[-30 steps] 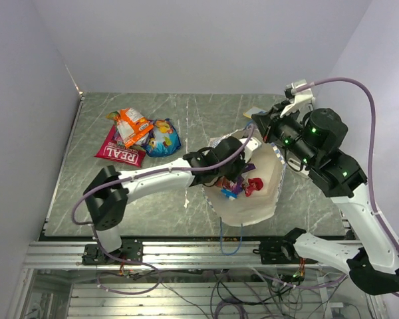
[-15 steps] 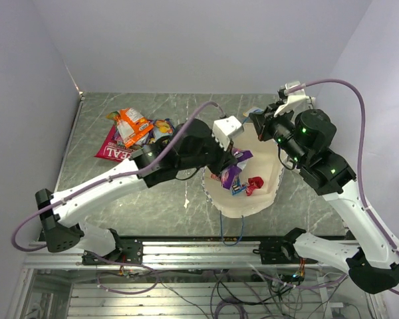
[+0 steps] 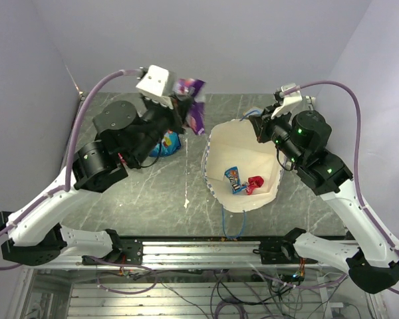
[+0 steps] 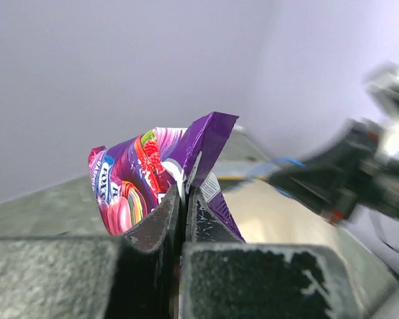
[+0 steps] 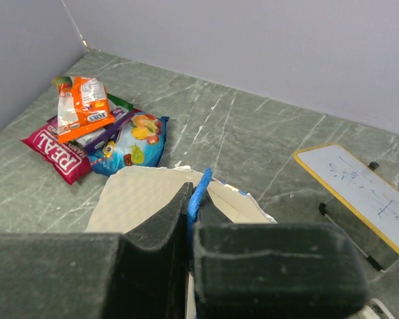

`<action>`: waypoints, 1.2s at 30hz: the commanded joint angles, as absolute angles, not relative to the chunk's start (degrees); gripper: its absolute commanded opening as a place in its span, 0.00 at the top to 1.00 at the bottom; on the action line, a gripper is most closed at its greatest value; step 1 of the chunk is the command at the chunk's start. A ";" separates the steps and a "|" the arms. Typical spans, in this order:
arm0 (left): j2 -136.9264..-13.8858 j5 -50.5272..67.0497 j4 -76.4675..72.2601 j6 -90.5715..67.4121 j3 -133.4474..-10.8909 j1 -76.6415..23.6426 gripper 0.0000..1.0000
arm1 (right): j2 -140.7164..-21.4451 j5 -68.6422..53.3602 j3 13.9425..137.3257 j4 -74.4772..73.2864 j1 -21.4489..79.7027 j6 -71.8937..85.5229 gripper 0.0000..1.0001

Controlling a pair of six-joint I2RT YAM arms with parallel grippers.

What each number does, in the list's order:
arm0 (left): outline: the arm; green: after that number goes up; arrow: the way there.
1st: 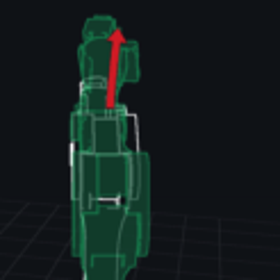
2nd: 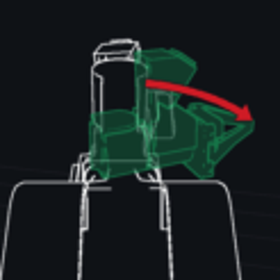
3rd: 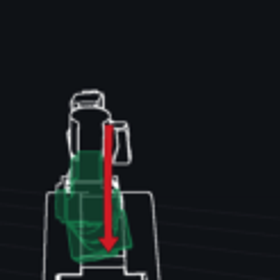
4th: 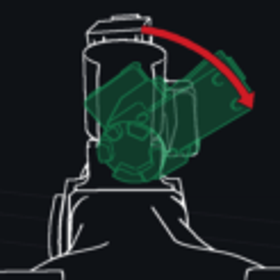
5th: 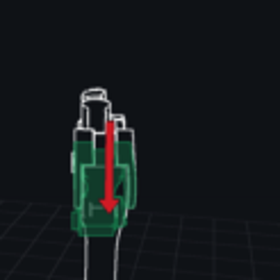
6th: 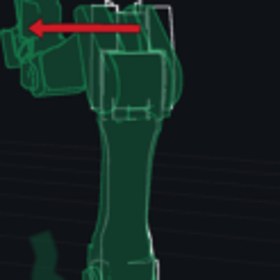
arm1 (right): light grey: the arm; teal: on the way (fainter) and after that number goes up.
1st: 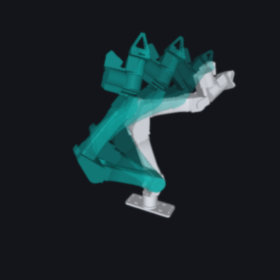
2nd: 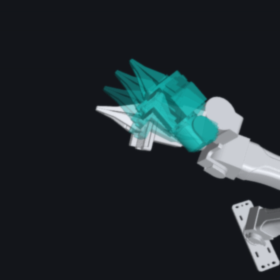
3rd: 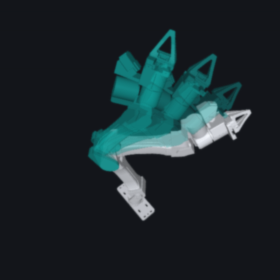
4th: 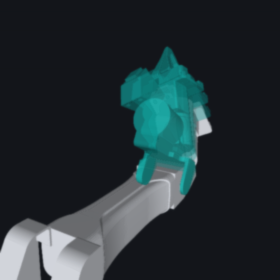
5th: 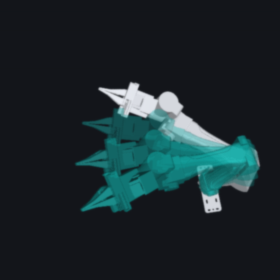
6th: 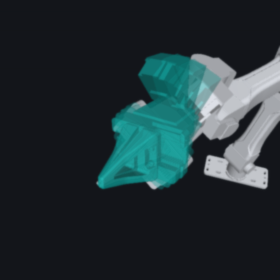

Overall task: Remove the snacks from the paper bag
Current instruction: Place the snack at the center of the board.

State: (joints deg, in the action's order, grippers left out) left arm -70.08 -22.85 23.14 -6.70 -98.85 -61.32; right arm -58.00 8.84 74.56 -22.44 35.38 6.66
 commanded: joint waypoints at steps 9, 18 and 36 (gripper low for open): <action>-76.66 -52.79 25.77 -11.54 -93.66 -38.58 0.93 | -59.66 9.97 76.54 -23.07 35.52 3.02 1.00; -90.23 -46.67 25.36 -9.34 -92.29 -22.86 0.93 | -62.01 8.78 78.15 -23.59 35.48 0.17 1.00; -117.76 -36.52 33.49 1.35 -109.74 -16.99 0.93 | -64.08 7.69 80.09 -24.75 34.61 -4.13 1.00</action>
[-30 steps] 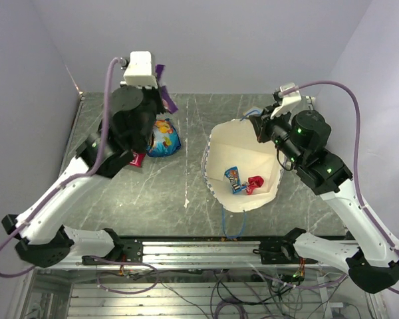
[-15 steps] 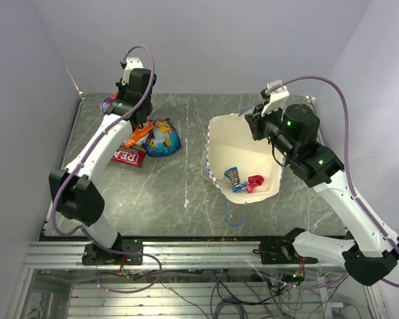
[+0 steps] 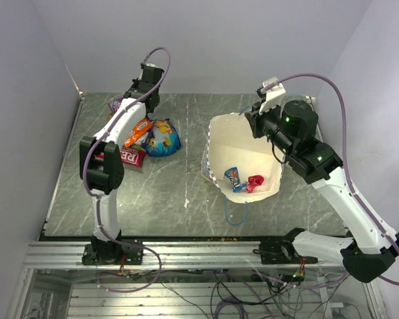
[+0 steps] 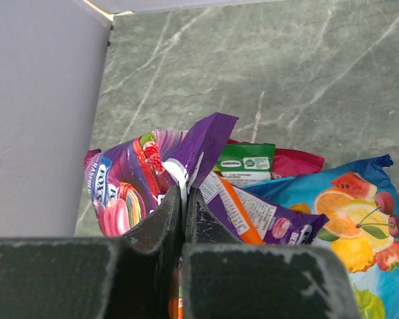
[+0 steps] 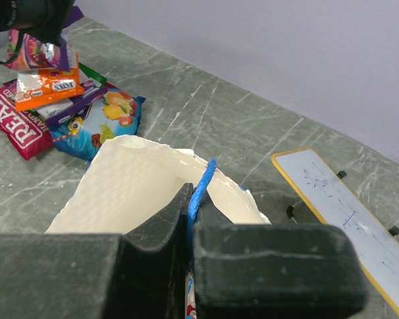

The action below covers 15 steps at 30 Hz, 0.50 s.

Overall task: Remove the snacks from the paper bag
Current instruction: Place the snack at the center of the board.

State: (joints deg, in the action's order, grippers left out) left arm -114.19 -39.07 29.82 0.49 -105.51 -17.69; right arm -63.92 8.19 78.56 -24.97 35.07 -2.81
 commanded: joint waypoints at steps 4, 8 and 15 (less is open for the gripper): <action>-120.21 -34.57 36.05 -0.26 -110.60 -16.96 0.93 | -63.40 7.55 78.94 -24.03 34.39 -3.84 1.00; -121.20 -33.32 38.01 -3.58 -109.45 -16.74 0.93 | -62.73 7.91 78.32 -23.52 34.26 -3.60 1.00; -122.74 -30.61 44.56 -7.71 -111.46 -16.52 0.82 | -61.70 8.46 78.57 -23.47 34.10 -3.78 1.00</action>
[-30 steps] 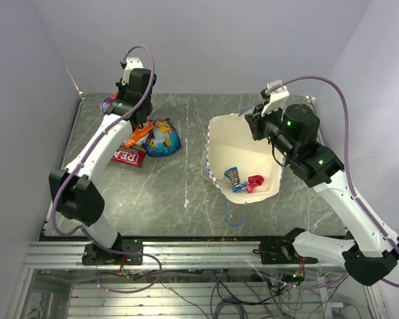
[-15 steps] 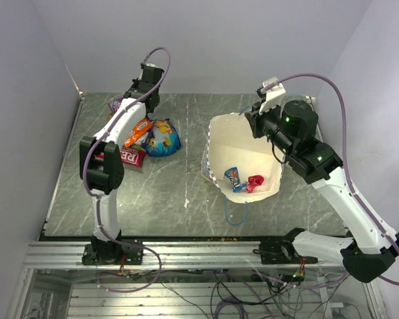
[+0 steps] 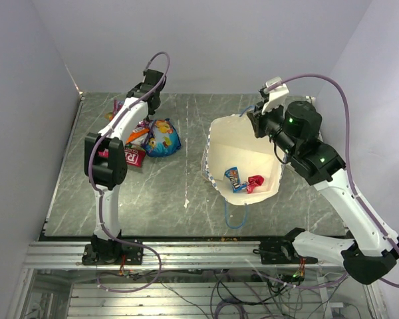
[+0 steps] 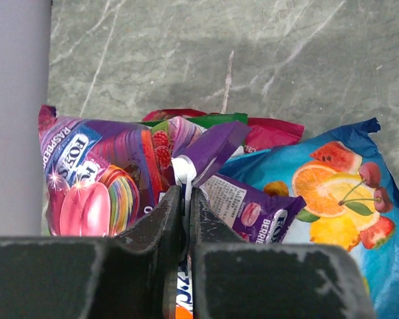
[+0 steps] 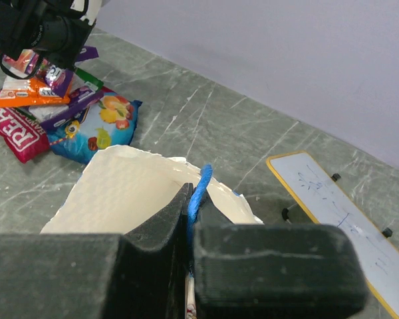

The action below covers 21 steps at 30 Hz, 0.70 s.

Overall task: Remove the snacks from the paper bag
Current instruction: Place the snack at the center of the board.

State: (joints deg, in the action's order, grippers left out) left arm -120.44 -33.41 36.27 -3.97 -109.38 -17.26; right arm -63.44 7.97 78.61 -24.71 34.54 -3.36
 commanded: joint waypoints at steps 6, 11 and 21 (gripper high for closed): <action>-119.75 -28.18 47.04 -10.01 -114.16 -16.52 0.49 | -62.06 6.71 79.41 -24.44 34.12 -2.61 1.00; -115.21 -22.51 47.46 -12.53 -113.01 -16.60 0.18 | -63.72 5.06 80.50 -24.42 34.10 -2.38 1.00; -106.01 -13.47 51.43 -16.73 -113.70 -17.95 0.00 | -63.75 4.72 80.71 -23.27 34.13 -2.14 1.00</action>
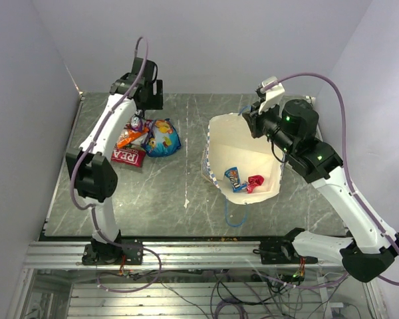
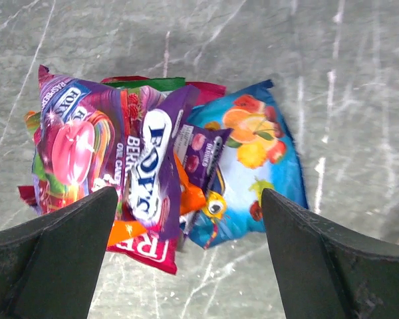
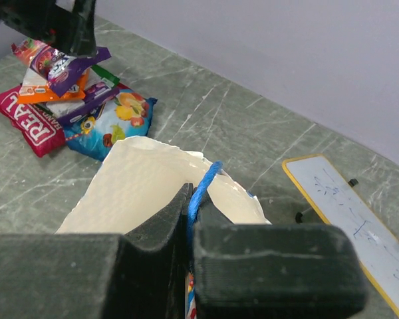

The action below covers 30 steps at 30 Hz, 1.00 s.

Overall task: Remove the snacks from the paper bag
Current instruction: Place the snack at the center of the board, then adjust the paper bag at the center of the board.

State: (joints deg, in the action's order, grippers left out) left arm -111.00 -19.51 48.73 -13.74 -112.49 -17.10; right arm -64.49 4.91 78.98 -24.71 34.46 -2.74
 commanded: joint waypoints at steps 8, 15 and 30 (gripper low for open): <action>-94.06 -5.23 48.97 -23.36 -104.14 -25.89 0.02 | -62.16 5.50 79.44 -22.81 34.11 0.57 1.00; -83.59 -0.30 47.76 -26.94 -94.05 -32.93 0.01 | -60.28 5.03 77.66 -21.13 34.12 4.17 1.00; -73.63 3.40 37.26 -29.75 -90.34 -40.23 0.01 | -67.65 5.91 89.59 -15.31 34.15 -7.70 1.00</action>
